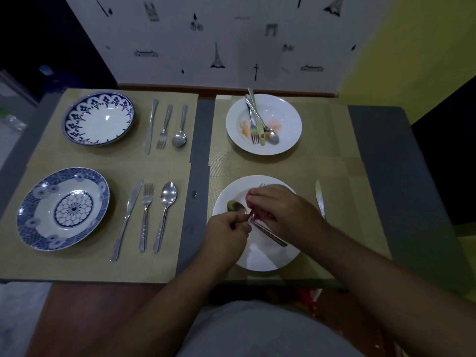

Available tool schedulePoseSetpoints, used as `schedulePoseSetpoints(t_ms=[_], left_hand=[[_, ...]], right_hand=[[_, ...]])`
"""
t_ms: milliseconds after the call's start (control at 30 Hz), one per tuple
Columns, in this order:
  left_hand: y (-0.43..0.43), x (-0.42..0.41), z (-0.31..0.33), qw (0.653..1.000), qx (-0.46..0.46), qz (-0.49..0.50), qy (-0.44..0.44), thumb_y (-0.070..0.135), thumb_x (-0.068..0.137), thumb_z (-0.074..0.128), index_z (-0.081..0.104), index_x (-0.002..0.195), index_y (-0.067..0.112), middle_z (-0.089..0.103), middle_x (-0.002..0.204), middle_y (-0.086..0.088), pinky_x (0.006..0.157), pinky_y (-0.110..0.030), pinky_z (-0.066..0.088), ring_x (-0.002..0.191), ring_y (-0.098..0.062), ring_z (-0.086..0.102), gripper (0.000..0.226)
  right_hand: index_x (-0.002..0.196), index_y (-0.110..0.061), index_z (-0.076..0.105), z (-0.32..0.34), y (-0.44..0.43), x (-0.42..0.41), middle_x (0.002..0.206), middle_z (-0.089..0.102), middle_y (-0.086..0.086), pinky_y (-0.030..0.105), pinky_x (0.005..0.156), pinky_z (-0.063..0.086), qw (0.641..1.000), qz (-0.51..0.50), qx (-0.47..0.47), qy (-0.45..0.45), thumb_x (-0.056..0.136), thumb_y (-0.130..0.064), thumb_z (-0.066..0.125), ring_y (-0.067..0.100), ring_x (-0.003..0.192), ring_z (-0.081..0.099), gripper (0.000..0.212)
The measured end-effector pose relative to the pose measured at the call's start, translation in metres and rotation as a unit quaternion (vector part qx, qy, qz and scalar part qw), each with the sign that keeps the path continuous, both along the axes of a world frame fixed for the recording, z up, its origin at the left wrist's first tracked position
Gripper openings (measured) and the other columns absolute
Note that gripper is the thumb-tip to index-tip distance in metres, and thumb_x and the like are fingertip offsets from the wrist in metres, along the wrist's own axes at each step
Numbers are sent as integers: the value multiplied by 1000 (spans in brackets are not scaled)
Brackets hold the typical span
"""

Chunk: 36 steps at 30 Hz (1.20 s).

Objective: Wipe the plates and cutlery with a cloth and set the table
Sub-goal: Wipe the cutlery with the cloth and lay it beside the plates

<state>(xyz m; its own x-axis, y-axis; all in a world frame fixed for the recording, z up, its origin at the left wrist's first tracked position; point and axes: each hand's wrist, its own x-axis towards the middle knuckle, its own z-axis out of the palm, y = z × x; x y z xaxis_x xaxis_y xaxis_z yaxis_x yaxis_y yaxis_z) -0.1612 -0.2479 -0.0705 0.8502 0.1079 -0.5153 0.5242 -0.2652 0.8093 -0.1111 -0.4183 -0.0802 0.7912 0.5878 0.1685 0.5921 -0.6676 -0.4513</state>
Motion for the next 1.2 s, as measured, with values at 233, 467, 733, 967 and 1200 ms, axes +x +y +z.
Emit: schedulePoseSetpoints(t_ms=[233,467,733,967,1200], left_hand=[[-1,-6,0,1000,6,4,0,6,97,57,76,101,20,73,93,2,63,-16,46,86,-17,66,24],[0,-3,-5,1000,12,6,-7,6,96,55,75,103,16,73,94,-4,55,-10,47,85,-18,66,24],[3,3,-3,998,44,-39,-9,32,101,53,68,113,15,65,93,7,64,-22,41,84,-6,58,26],[4,6,-3,997,54,-60,-13,34,101,53,68,123,21,72,102,0,72,-23,45,92,-11,64,30],[0,8,-1,999,22,-45,17,24,106,42,66,112,14,72,82,-1,60,-20,51,64,-8,60,27]], right_hand=[[118,-13,68,1,1,-4,124,66,4,38,100,49,1000,26,-9,11,85,-13,67,21,115,59,33],[110,-14,70,3,-4,25,116,68,1,36,91,50,997,-76,-13,16,80,-8,70,22,107,58,30],[110,-14,72,16,-30,19,112,70,-1,35,92,52,988,-149,10,44,77,-3,74,18,104,60,34],[120,-16,69,18,-16,-10,122,67,-2,29,99,49,992,-108,37,46,80,-9,76,13,114,57,41],[121,-14,68,13,-14,-18,125,66,-1,32,100,48,995,-84,42,29,81,-8,74,13,117,57,41]])
